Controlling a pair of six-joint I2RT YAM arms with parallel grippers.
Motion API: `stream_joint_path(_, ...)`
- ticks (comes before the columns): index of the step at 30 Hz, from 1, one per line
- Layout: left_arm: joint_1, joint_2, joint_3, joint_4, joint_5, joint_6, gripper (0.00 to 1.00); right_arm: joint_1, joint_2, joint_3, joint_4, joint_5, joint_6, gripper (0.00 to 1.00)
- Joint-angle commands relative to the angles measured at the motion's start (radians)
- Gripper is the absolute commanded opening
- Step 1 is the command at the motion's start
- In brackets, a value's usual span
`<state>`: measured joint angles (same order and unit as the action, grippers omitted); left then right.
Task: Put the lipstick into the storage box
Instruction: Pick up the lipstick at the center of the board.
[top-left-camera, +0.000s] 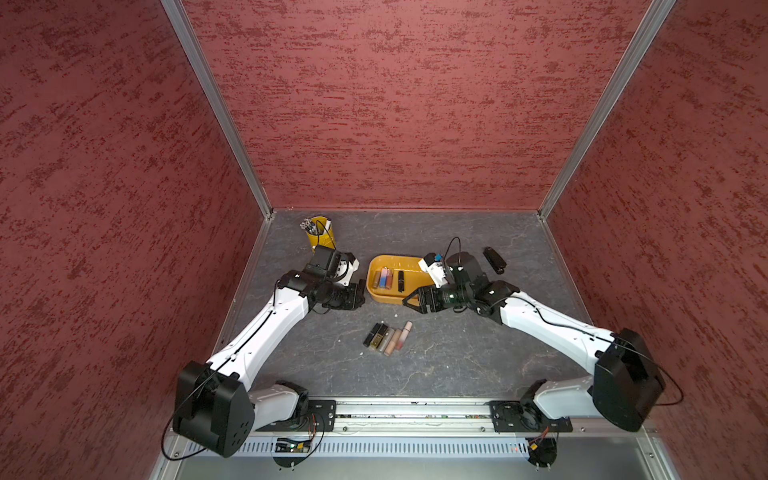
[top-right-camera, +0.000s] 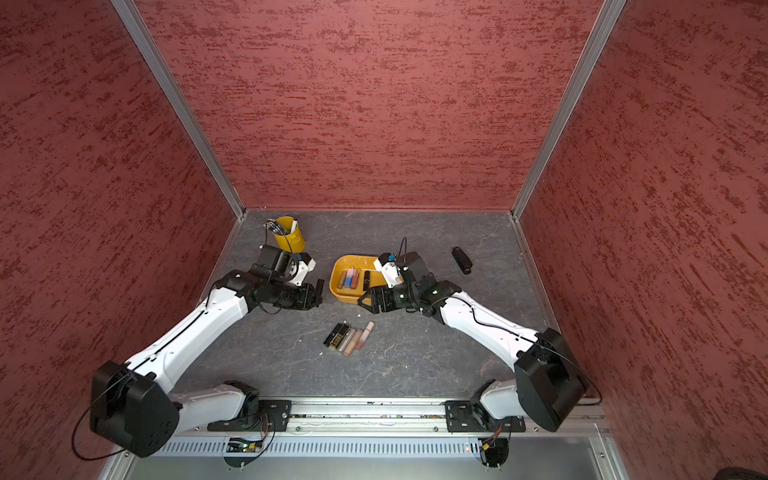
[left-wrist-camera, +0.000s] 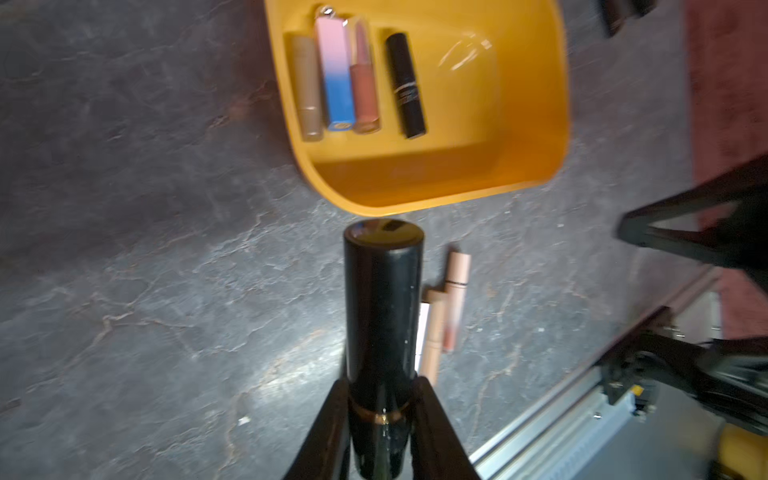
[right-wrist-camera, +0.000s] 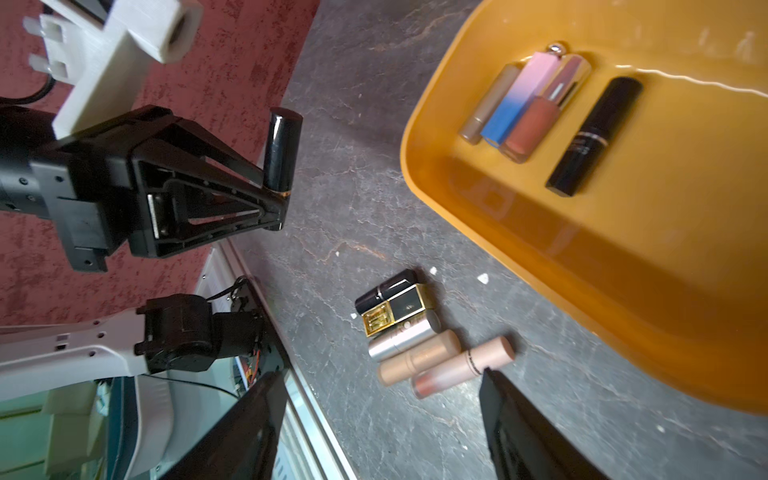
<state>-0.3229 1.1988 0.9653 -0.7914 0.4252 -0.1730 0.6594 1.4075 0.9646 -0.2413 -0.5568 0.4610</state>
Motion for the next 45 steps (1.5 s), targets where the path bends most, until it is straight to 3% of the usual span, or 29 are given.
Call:
stream_joint_path(1, 0.021, -0.058, -0.039, 0.142, 0.229, -0.081, 0.25, 0.005, 0.017, 0.049, 0.119, -0.096, 0.057, 0.78)
stream_joint_path(5, 0.027, -0.088, -0.086, 0.317, 0.384, -0.184, 0.25, 0.005, 0.015, 0.071, 0.202, -0.159, 0.106, 0.78)
stream_joint_path(11, 0.020, -0.087, -0.122, 0.541, 0.503, -0.312, 0.26, 0.005, -0.012, 0.077, 0.268, -0.184, 0.153, 0.78)
stream_joint_path(28, -0.117, -0.026, -0.090, 0.642, 0.532, -0.325, 0.27, 0.003, -0.041, 0.086, 0.332, -0.150, 0.175, 0.77)
stream_joint_path(34, -0.126, -0.031, -0.085, 0.646, 0.532, -0.327, 0.27, 0.001, -0.043, 0.086, 0.335, -0.143, 0.181, 0.69)
stream_joint_path(45, -0.134, -0.031, -0.089, 0.658, 0.531, -0.332, 0.27, -0.009, -0.044, 0.080, 0.341, -0.130, 0.215, 0.42)
